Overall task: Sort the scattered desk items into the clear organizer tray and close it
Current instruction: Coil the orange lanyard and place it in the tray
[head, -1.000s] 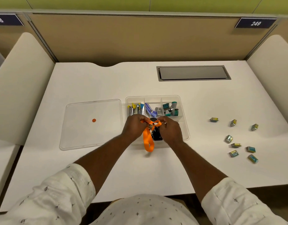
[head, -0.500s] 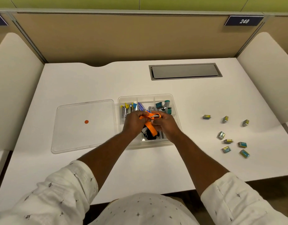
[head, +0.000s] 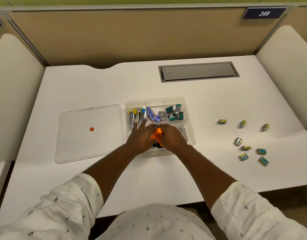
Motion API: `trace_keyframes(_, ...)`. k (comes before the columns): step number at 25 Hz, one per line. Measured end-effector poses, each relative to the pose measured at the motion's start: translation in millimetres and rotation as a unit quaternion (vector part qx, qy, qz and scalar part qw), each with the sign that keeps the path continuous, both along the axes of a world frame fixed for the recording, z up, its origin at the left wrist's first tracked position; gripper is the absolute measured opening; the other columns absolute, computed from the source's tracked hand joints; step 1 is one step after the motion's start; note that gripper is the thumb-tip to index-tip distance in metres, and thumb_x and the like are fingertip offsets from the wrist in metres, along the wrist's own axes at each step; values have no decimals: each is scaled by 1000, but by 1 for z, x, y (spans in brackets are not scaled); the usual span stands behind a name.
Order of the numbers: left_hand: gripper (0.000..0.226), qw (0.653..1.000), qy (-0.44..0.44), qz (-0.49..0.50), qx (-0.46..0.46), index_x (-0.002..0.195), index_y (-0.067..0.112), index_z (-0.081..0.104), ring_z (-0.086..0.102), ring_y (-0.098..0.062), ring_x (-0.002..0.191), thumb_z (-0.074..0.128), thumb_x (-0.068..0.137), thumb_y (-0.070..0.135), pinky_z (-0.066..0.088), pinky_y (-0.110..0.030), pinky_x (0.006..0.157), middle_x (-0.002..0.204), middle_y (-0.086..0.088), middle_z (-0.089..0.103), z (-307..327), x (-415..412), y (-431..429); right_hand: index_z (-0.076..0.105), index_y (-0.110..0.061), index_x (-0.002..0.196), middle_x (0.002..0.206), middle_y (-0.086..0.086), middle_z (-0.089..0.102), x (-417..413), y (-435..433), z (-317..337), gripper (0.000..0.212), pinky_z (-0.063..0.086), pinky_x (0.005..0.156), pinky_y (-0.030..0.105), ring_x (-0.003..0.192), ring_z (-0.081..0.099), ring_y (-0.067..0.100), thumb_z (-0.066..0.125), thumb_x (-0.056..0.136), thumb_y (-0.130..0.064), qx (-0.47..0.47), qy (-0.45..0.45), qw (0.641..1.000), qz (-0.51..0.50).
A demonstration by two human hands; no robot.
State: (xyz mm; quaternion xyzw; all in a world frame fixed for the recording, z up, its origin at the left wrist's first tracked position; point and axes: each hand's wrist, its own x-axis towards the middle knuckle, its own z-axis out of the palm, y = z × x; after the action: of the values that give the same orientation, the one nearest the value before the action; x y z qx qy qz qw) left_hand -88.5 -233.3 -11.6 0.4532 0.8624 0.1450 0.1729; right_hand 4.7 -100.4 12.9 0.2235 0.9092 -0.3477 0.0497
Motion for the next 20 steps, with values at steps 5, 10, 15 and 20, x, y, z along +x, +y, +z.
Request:
trace_keyframes(5,52,997,62,-28,-23,147,30,40,0,-24,152,48,97,41,-5,-54,119,162,-1,21,-2,3,-7,50,-20,139,140,6,57,2,-8,-15,60,43,102,40,126,53,27,72,87,-38,132,-67,981,123)
trace_keyframes(10,57,994,68,-32,-80,151,27,33,-7,-22,152,35,99,51,-10,-54,120,165,0,10,2,0,-9,45,-21,144,150,2,48,2,-7,-21,56,7,118,58,146,27,27,53,95,-46,260,-126,934,209)
trace_keyframes(15,66,996,54,-25,-67,155,28,21,-8,-24,152,28,96,56,-9,-54,118,165,-3,9,5,3,-9,38,-24,149,157,1,38,16,-1,-11,58,0,120,59,151,18,24,49,97,-45,201,-73,964,160)
trace_keyframes(20,84,997,55,-17,-43,157,26,2,-11,-22,151,21,88,70,-7,-54,120,165,-2,-1,11,10,2,30,-20,154,165,1,16,48,14,-9,63,3,122,54,152,12,19,25,98,-49,210,3,975,71)
